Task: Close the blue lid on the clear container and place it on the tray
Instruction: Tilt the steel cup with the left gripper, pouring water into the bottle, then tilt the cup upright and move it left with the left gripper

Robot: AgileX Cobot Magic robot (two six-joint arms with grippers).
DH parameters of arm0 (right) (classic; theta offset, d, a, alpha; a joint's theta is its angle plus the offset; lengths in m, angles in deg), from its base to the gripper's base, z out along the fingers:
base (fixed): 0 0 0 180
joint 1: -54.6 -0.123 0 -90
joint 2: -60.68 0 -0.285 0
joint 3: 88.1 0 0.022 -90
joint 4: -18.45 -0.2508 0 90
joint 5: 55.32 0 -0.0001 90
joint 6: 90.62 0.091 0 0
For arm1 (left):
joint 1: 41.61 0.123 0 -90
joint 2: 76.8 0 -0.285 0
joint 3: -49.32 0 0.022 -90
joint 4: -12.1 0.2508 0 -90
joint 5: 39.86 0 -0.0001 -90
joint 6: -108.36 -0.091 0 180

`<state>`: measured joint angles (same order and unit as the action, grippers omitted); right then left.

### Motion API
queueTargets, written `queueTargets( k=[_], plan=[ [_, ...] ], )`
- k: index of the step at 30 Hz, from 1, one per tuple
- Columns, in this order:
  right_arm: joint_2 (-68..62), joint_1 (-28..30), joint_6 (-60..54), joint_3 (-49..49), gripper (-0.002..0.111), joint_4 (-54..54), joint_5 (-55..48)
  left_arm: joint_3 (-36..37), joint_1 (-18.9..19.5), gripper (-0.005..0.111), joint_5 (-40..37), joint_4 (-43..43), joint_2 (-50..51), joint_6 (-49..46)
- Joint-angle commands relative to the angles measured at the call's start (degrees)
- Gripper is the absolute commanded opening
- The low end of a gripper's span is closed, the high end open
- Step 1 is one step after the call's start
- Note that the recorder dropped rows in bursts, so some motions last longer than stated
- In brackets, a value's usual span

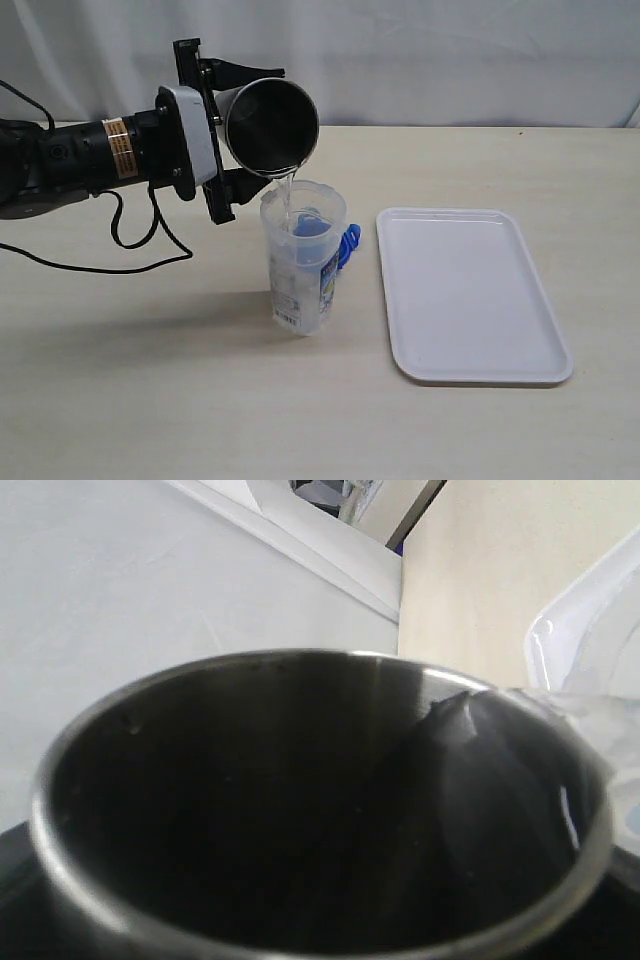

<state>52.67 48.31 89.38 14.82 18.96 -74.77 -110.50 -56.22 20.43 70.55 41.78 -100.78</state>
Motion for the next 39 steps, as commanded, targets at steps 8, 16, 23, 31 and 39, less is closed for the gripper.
queueTargets(
  k=[8, 16, 23, 31, 39],
  plan=[
    [0.2, 0.3, 0.0, -0.1, 0.005, -0.1, -0.1, -1.0, -0.1, 0.0, 2.1, -2.1, -1.2, 12.3],
    [0.2, 0.3, 0.0, -0.1, 0.005, -0.1, -0.1, -1.0, -0.1, 0.0, 0.3, -7.8, -1.2, 24.1],
    [0.2, 0.3, 0.0, -0.1, 0.005, -0.1, -0.1, -1.0, -0.1, 0.0, -11.6, -30.5, -1.2, 31.1],
    [0.2, 0.3, 0.0, -0.1, 0.005, -0.1, -0.1, -5.1, 3.0, 0.0, -17.1, -40.2, 2.0, 38.6],
    [0.2, 0.3, 0.0, -0.1, 0.005, -0.1, -0.1, -12.4, 7.1, 0.0, -15.8, -35.2, 9.8, 47.3]
  ],
)
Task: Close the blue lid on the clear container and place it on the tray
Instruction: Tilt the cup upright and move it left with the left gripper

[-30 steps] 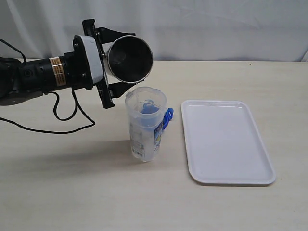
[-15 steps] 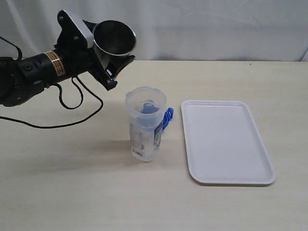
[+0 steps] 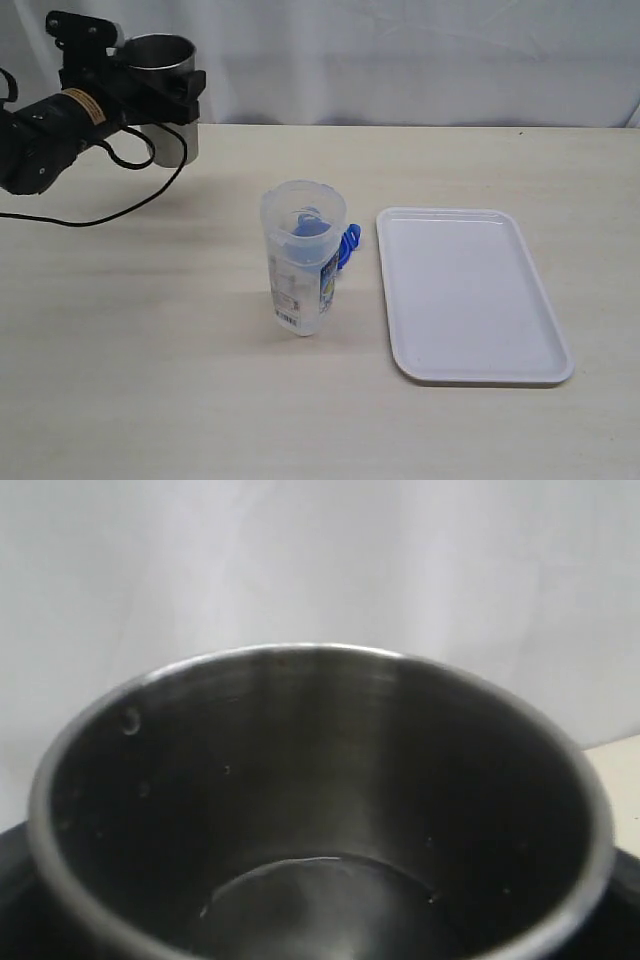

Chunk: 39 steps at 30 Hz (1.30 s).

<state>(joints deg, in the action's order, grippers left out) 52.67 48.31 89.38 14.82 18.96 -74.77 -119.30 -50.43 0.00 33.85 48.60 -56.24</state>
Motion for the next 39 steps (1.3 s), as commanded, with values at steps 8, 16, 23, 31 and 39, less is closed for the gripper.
queueTargets(
  k=[8, 16, 23, 31, 39],
  plan=[
    [0.2, 0.3, 0.0, -0.1, 0.005, -0.1, -0.1, -9.7, 2.2, 0.0, 4.3, 1.5, 9.2, 1.6],
    [0.2, 0.3, 0.0, -0.1, 0.005, -0.1, -0.1, -14.2, 2.2, 0.0, 5.5, 1.5, 13.1, 0.8],
    [0.2, 0.3, 0.0, -0.1, 0.005, -0.1, -0.1, -14.3, 2.2, 0.0, 6.8, 0.0, 16.2, 0.8],
    [0.2, 0.3, 0.0, -0.1, 0.005, -0.1, -0.1, -14.3, 2.2, 0.0, 8.1, 0.1, 16.9, 0.8],
    [0.2, 0.3, 0.0, -0.1, 0.005, -0.1, -0.1, -14.3, 2.2, 0.0, 5.7, 0.1, 16.9, 0.8]
  ],
)
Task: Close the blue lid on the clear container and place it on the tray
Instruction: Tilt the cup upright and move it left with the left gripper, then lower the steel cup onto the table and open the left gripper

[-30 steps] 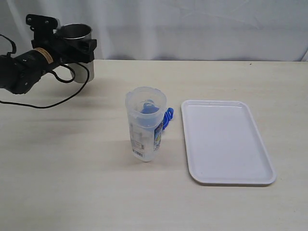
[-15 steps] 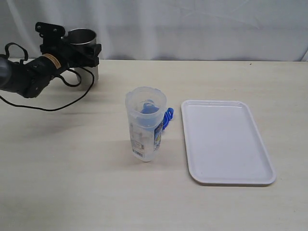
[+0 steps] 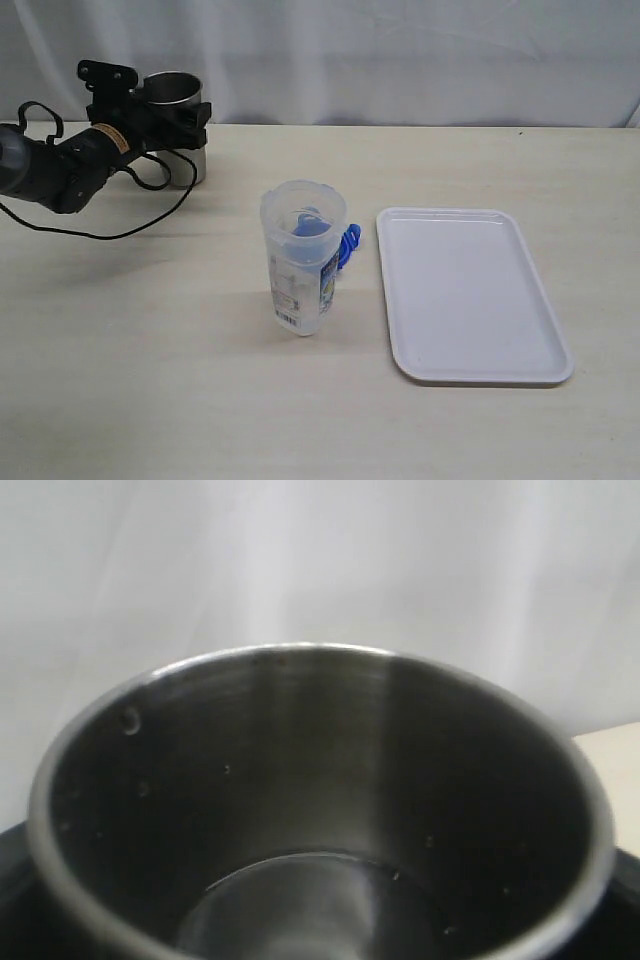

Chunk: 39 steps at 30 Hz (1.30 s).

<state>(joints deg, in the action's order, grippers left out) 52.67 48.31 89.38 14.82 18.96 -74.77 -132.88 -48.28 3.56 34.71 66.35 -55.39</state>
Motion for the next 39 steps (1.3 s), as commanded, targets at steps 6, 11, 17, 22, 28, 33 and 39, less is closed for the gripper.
queueTargets(
  k=[6, 11, 17, 22, 28, 33, 39],
  plan=[
    [0.2, 0.3, 0.0, -0.1, 0.005, -0.1, -0.1, -0.7, 0.0, 0.0, 1.3, -0.7, -0.9, 0.0],
    [0.2, 0.3, 0.0, -0.1, 0.005, -0.1, -0.1, -0.7, 0.0, 0.0, 1.0, -0.6, -0.9, 0.0],
    [0.2, 0.3, 0.0, -0.1, 0.005, -0.1, -0.1, -0.7, 0.0, 0.013, -1.8, -0.2, -0.9, 0.0],
    [0.2, 0.3, 0.0, -0.1, 0.005, -0.1, -0.1, -0.7, 0.0, 0.05, -2.9, -0.2, -0.9, 0.0],
    [0.2, 0.3, 0.0, -0.1, 0.005, -0.1, -0.1, -0.7, 0.0, 0.081, -2.9, -0.2, -0.9, 0.0],
    [0.2, 0.3, 0.0, -0.1, 0.005, -0.1, -0.1, -0.7, 0.0, 0.081, -5.3, -0.2, -0.9, 0.0],
    [0.2, 0.3, 0.0, -0.1, 0.005, -0.1, -0.1, -0.7, 0.0, 0.081, -7.9, -0.2, -0.9, 0.0]
  ],
)
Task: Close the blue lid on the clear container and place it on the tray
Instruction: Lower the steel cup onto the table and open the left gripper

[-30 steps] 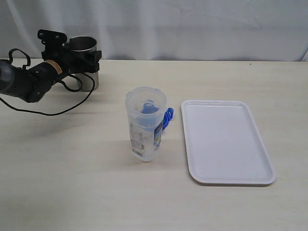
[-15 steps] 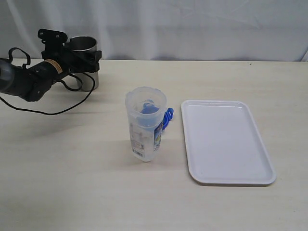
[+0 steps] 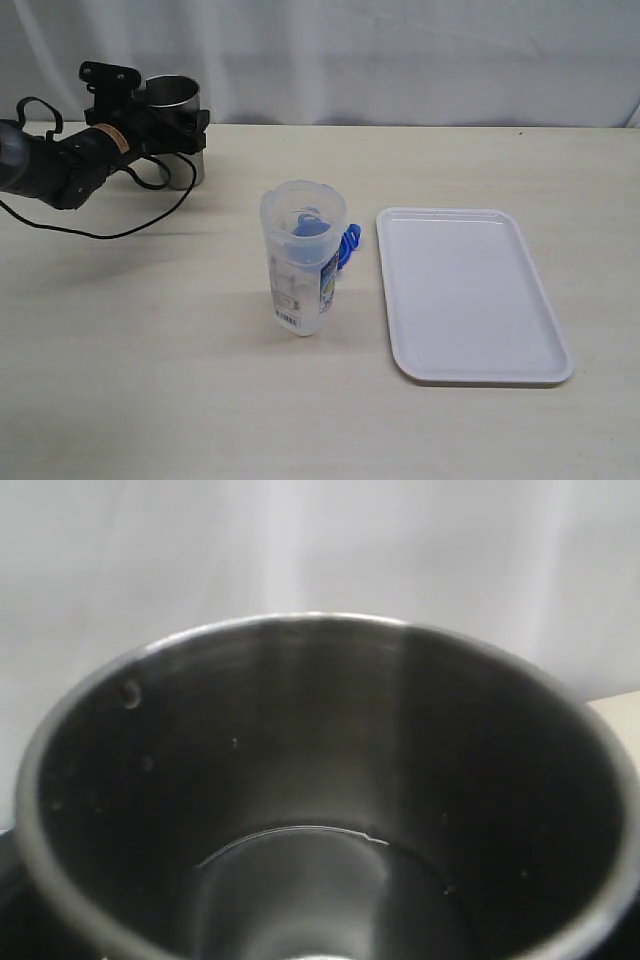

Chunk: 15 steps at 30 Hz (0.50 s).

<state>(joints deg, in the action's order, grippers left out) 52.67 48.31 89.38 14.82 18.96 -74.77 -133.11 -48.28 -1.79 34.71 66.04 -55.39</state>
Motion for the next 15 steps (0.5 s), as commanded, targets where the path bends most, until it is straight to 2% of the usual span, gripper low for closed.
queueTargets(
  k=[1, 7, 15],
  plan=[
    [0.2, 0.3, 0.0, -0.1, 0.005, -0.1, -0.1, -0.5, 0.0, 0.081, -2.9, -0.2, -0.6, 0.0],
    [0.2, 0.3, 0.0, -0.1, 0.005, -0.1, -0.1, -0.5, 0.0, 0.097, -5.0, -0.5, -0.6, 0.0],
    [0.2, 0.3, 0.0, -0.1, 0.005, -0.1, -0.1, -0.5, 0.0, 0.097, -8.6, -0.5, -0.6, 0.0]
  ],
)
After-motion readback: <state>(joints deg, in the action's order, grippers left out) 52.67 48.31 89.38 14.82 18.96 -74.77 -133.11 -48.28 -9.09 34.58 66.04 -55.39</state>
